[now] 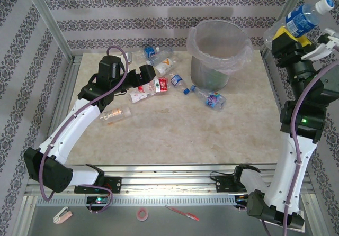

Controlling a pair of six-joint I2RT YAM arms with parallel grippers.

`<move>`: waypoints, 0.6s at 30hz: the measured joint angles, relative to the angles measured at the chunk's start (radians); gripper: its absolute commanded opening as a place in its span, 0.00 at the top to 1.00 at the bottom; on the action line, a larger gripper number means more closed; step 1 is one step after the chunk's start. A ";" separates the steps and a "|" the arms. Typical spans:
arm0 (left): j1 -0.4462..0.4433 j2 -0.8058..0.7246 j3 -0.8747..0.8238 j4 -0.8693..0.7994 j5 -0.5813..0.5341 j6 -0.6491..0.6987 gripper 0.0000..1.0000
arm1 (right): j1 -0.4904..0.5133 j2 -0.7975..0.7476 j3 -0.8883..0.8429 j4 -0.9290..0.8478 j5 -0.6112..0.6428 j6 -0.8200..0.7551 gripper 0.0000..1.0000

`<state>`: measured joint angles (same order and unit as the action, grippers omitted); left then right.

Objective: Throw the plastic bottles in the bin

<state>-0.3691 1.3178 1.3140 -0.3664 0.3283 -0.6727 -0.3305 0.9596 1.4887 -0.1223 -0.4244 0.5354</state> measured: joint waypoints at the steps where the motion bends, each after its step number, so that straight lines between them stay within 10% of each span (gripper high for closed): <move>1: 0.000 0.000 0.000 0.000 0.000 0.000 0.00 | 0.000 -0.004 0.002 0.024 0.010 0.007 0.70; 18: 0.000 0.000 0.000 0.000 -0.001 0.000 0.00 | 0.000 0.012 0.055 0.180 0.061 0.061 0.72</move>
<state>-0.3691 1.3178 1.3144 -0.3664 0.3275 -0.6727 -0.3305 0.9714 1.5436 0.0574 -0.3637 0.5964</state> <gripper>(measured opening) 0.997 0.436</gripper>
